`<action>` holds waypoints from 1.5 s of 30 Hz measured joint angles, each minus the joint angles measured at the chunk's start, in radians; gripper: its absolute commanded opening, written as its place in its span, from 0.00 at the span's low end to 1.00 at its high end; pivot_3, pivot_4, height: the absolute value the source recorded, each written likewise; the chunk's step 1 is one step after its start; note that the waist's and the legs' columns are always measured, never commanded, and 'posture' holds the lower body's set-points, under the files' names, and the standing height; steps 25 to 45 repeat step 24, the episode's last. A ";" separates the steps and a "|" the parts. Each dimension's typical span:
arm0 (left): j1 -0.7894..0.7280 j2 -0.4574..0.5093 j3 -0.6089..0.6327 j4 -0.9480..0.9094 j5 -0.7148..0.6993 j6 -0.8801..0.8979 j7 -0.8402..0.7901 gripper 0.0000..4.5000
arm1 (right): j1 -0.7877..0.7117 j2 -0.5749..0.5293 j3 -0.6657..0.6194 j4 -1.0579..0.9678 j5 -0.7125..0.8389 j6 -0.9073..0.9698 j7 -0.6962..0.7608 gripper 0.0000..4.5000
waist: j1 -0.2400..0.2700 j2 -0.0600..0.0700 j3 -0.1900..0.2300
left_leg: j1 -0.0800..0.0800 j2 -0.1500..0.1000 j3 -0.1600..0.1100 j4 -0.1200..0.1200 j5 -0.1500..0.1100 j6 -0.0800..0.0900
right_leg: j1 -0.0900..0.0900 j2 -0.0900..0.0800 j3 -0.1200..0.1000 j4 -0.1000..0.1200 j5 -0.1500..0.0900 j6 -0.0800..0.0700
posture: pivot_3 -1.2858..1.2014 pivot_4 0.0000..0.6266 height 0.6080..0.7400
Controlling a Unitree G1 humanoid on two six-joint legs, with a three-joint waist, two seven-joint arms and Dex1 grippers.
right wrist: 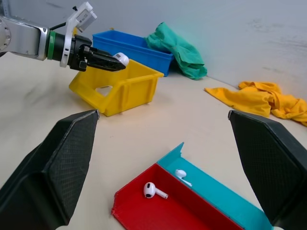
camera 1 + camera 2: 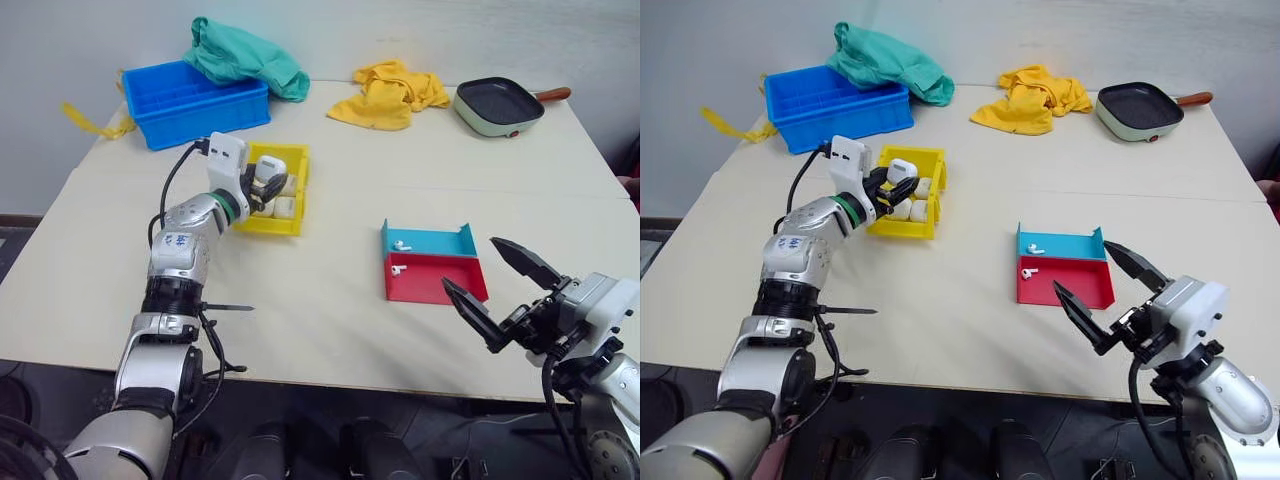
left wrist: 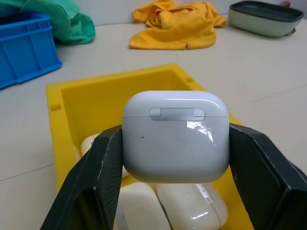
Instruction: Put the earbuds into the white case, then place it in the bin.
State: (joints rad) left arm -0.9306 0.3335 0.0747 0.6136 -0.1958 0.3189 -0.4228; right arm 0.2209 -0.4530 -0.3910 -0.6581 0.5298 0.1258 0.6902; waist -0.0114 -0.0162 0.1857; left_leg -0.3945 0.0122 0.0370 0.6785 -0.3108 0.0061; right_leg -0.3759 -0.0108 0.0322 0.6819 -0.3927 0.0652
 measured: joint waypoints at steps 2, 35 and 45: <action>-0.017 0.000 -0.016 0.034 0.020 -0.025 -0.015 0.84 | 0.008 0.000 0.012 0.008 -0.003 -0.016 0.003 1.00 | 0.005 0.000 0.000 | 0.001 0.000 0.000 0.000 0.000 -0.001 | 0.000 0.000 0.000 0.001 0.000 0.000 | 0.52 0.24 1.00; 1.086 0.437 0.331 -0.713 -0.112 -0.321 -0.582 0.99 | -0.013 -0.355 -0.115 0.579 -0.020 -0.262 0.479 1.00 | -0.012 -0.001 0.000 | 0.024 0.001 0.000 -0.020 -0.002 0.006 | 0.024 -0.001 0.000 -0.020 -0.002 -0.007 | 0.52 0.24 1.00; 1.086 0.437 0.331 -0.713 -0.112 -0.321 -0.582 0.99 | -0.013 -0.355 -0.115 0.579 -0.020 -0.262 0.479 1.00 | -0.012 -0.001 0.000 | 0.024 0.001 0.000 -0.020 -0.002 0.006 | 0.024 -0.001 0.000 -0.020 -0.002 -0.007 | 0.52 0.24 1.00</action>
